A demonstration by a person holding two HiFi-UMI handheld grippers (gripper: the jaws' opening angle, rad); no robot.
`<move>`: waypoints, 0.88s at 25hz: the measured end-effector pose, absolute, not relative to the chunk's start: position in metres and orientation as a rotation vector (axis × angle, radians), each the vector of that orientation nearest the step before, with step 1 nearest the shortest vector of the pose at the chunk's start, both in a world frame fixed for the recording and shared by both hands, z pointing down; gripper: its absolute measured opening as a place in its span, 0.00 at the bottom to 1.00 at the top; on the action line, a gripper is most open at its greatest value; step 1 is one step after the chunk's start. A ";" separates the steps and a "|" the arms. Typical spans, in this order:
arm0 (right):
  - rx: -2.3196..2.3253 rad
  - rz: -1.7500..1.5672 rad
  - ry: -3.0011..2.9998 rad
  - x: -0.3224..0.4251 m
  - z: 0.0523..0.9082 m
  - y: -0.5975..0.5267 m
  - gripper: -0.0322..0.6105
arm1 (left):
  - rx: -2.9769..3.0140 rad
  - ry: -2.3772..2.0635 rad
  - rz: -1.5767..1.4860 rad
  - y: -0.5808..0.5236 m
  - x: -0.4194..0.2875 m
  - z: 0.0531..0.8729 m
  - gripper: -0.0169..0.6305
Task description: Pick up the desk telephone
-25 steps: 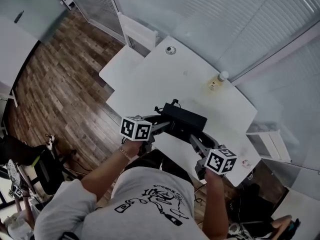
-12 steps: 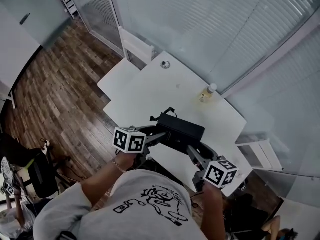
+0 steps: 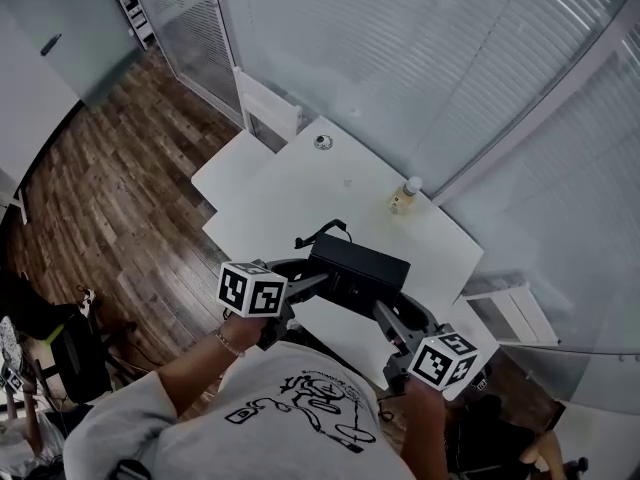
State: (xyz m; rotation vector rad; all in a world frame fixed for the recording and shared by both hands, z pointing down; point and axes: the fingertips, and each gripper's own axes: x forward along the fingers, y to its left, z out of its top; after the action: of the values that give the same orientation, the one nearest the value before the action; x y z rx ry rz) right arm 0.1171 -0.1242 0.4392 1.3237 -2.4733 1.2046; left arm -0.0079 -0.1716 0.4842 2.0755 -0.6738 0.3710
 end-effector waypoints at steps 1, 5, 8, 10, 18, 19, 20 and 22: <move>1.326 1.199 -2.479 0.117 0.437 -0.124 0.35 | 2.082 -0.675 0.371 -0.171 -0.008 0.482 0.39; 1.331 1.190 -2.480 0.116 0.433 -0.122 0.35 | 2.092 -0.678 0.375 -0.171 -0.009 0.477 0.39; 1.329 1.189 -2.477 0.117 0.432 -0.122 0.35 | 2.092 -0.675 0.378 -0.170 -0.008 0.476 0.39; 1.326 1.188 -2.476 0.117 0.432 -0.122 0.35 | 2.092 -0.674 0.379 -0.170 -0.008 0.476 0.40; 1.321 1.192 -2.473 0.118 0.436 -0.123 0.35 | 2.090 -0.673 0.385 -0.170 -0.007 0.480 0.40; 1.321 1.192 -2.473 0.118 0.436 -0.123 0.35 | 2.089 -0.673 0.385 -0.170 -0.007 0.480 0.39; 1.321 1.193 -2.472 0.118 0.437 -0.123 0.35 | 2.087 -0.672 0.385 -0.171 -0.007 0.480 0.40; 1.321 1.195 -2.473 0.118 0.437 -0.123 0.35 | 2.084 -0.669 0.384 -0.170 -0.007 0.481 0.39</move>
State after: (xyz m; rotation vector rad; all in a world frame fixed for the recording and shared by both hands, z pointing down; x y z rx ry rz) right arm 0.1180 -0.1231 0.4368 1.3209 -2.4727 1.1947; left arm -0.0069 -0.1704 0.4812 2.0839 -0.6692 0.3840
